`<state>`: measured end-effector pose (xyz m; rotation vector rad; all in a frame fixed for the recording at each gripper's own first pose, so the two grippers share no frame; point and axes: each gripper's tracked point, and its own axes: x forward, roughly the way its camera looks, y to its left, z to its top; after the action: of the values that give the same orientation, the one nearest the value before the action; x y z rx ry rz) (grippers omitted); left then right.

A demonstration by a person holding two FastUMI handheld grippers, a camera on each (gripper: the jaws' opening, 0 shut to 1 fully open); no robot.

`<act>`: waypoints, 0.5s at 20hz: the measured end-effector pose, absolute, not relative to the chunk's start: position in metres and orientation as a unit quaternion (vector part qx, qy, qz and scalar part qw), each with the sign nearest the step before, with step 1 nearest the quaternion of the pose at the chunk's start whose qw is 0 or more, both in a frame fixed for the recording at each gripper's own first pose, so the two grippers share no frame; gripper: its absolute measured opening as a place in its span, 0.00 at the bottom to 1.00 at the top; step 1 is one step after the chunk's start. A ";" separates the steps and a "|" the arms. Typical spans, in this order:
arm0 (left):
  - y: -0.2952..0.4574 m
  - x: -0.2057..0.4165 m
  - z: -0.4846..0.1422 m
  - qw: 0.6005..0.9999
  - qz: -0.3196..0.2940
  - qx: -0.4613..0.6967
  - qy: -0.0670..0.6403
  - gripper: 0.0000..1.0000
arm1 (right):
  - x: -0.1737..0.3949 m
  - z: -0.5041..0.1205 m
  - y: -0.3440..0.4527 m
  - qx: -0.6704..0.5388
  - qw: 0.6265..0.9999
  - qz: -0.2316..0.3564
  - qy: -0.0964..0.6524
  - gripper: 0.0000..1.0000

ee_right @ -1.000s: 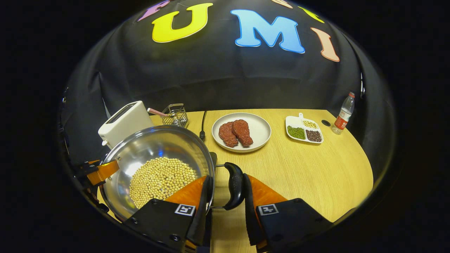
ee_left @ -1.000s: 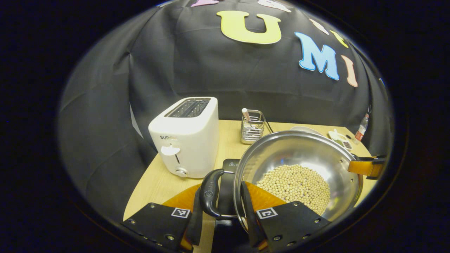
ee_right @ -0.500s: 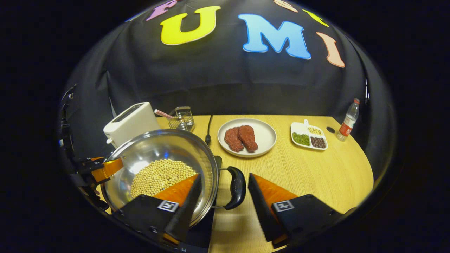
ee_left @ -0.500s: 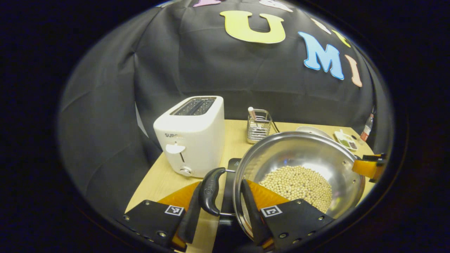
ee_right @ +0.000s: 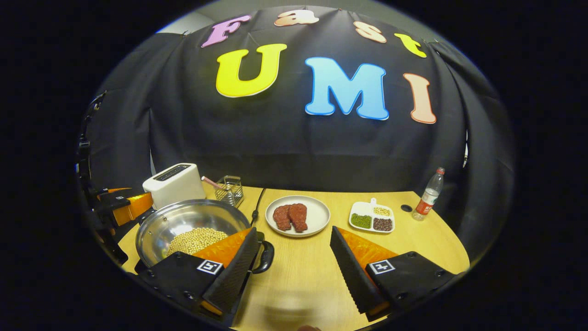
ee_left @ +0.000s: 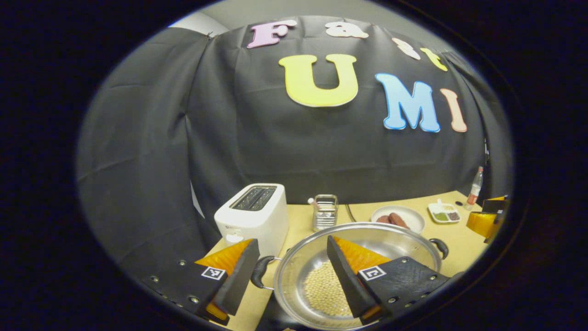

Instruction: First push the handle of the pot to place it horizontally, then grasp the pot with both hands and set it on the induction cooktop.

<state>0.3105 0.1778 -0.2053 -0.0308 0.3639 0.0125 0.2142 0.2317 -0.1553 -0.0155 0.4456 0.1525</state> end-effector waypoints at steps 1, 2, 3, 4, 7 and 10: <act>0.167 0.302 -0.192 0.985 0.008 -0.016 0.170 0.87 | 0.211 -0.147 0.219 -0.008 0.975 0.075 0.211 1.00; 0.157 0.293 -0.178 0.987 0.009 -0.016 0.161 0.87 | 0.207 -0.139 0.206 -0.009 0.977 0.074 0.202 0.99; 0.144 0.285 -0.165 0.988 0.009 -0.017 0.152 0.87 | 0.202 -0.133 0.191 -0.013 0.978 0.073 0.194 0.99; 0.131 0.278 -0.154 0.989 0.009 -0.018 0.145 0.87 | 0.196 -0.127 0.177 -0.015 0.980 0.072 0.187 0.99; 0.089 0.255 -0.122 0.992 0.005 -0.023 0.126 0.87 | 0.173 -0.113 0.136 -0.009 0.983 0.073 0.169 0.99; 0.049 0.228 -0.095 0.994 0.002 -0.033 0.107 0.87 | 0.148 -0.100 0.094 -0.018 0.986 0.068 0.151 0.99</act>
<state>0.2282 0.0489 -0.0950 -0.0656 0.2151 0.0040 0.1481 0.0941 -0.0999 -0.0367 0.3036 0.1372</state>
